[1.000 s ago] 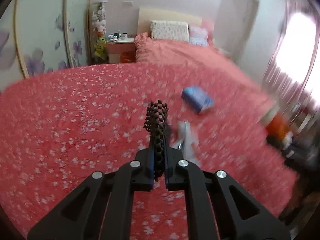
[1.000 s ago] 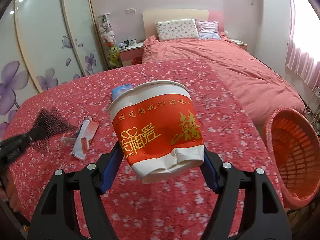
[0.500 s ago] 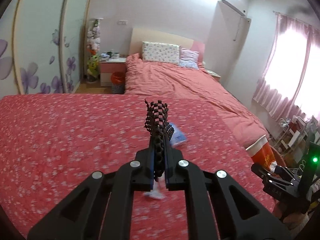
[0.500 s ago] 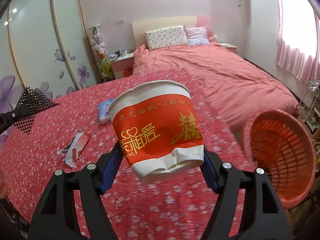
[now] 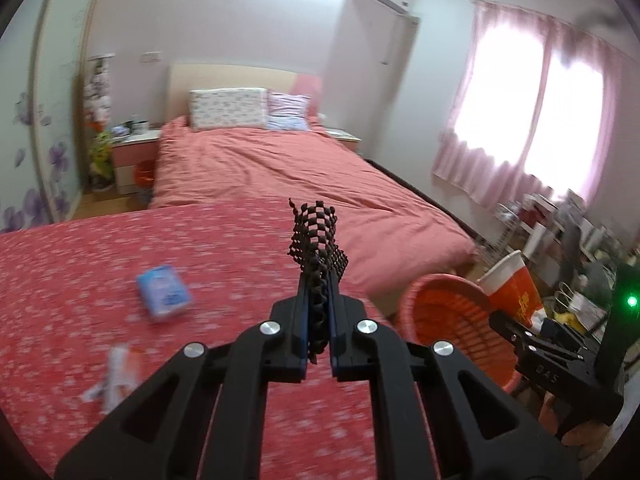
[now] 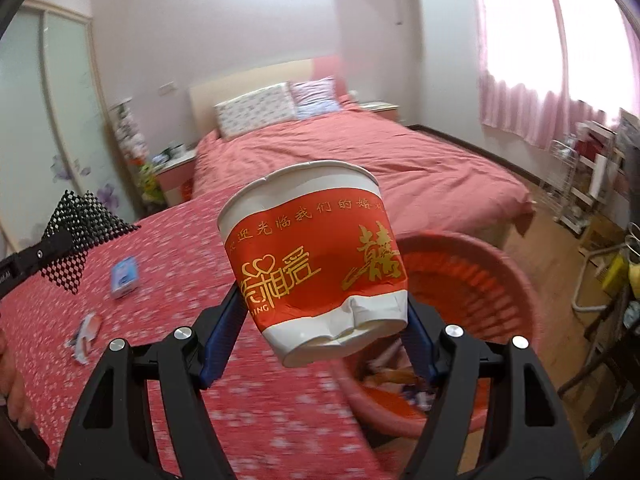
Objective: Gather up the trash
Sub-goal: 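Carry the paper cup and mesh pad over the orange basket and release both, then move the left tool back to the white wrapper on the bed and grasp it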
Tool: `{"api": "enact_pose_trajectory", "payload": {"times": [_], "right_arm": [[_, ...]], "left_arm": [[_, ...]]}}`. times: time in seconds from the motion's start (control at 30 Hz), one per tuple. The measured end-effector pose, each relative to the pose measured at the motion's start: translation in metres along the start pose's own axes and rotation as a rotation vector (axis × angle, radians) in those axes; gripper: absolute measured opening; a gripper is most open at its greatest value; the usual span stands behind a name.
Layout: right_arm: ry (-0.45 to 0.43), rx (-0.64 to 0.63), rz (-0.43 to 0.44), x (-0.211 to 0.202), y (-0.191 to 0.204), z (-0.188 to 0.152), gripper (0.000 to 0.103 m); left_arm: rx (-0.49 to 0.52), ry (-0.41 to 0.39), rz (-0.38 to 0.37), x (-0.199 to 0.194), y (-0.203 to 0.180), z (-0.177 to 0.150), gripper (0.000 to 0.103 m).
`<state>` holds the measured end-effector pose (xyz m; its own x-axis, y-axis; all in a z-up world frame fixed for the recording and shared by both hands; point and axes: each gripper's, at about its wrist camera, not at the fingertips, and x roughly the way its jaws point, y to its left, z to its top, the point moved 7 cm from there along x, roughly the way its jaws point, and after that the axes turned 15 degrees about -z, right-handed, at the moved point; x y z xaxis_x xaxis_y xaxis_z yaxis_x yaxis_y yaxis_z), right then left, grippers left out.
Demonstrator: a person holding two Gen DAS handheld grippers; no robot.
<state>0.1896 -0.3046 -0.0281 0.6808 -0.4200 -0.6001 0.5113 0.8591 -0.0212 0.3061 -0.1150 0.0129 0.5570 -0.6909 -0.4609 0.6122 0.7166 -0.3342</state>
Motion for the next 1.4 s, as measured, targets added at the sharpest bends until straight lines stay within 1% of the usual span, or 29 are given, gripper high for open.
{"api": "enact_pose_trajectory", "payload": {"times": [0.07, 0.2, 0.3, 0.5, 0.7, 0.9, 1.07, 1.13, 1.2, 1.3, 1.37, 1.4], "right_arm": [[-0.005, 0.027, -0.033, 0.004, -0.024, 0.002, 0.071], [-0.012, 0.063, -0.072, 0.009, -0.049, 0.005, 0.071], [-0.020, 0.087, -0.103, 0.014, -0.071, 0.008, 0.071], [-0.018, 0.102, -0.128, 0.025, -0.082, 0.008, 0.071], [-0.005, 0.114, -0.127, 0.036, -0.102, 0.002, 0.071], [0.010, 0.131, -0.112, 0.041, -0.107, 0.000, 0.071], [0.025, 0.148, -0.098, 0.049, -0.112, 0.001, 0.071], [0.034, 0.163, -0.088, 0.053, -0.114, 0.001, 0.072], [0.048, 0.182, -0.074, 0.057, -0.117, -0.001, 0.072], [0.079, 0.211, -0.056, 0.064, -0.119, -0.003, 0.073], [0.096, 0.226, -0.045, 0.068, -0.120, -0.005, 0.080], [0.101, 0.232, -0.042, 0.069, -0.120, -0.007, 0.081]], "left_arm": [[0.012, 0.010, -0.031, 0.016, -0.018, -0.003, 0.009], [0.039, 0.035, -0.107, 0.049, -0.058, -0.005, 0.009], [0.058, 0.050, -0.141, 0.067, -0.081, -0.006, 0.009], [0.080, 0.091, -0.201, 0.100, -0.117, -0.016, 0.009], [0.081, 0.130, -0.235, 0.125, -0.132, -0.027, 0.009], [0.068, 0.168, -0.263, 0.146, -0.139, -0.036, 0.009], [0.047, 0.197, -0.271, 0.160, -0.139, -0.043, 0.010], [0.037, 0.209, -0.267, 0.166, -0.138, -0.046, 0.012], [0.033, 0.219, -0.262, 0.171, -0.135, -0.051, 0.023], [0.030, 0.229, -0.255, 0.175, -0.133, -0.055, 0.035], [0.029, 0.234, -0.245, 0.177, -0.130, -0.058, 0.039], [0.022, 0.238, -0.234, 0.178, -0.126, -0.060, 0.042]]}}
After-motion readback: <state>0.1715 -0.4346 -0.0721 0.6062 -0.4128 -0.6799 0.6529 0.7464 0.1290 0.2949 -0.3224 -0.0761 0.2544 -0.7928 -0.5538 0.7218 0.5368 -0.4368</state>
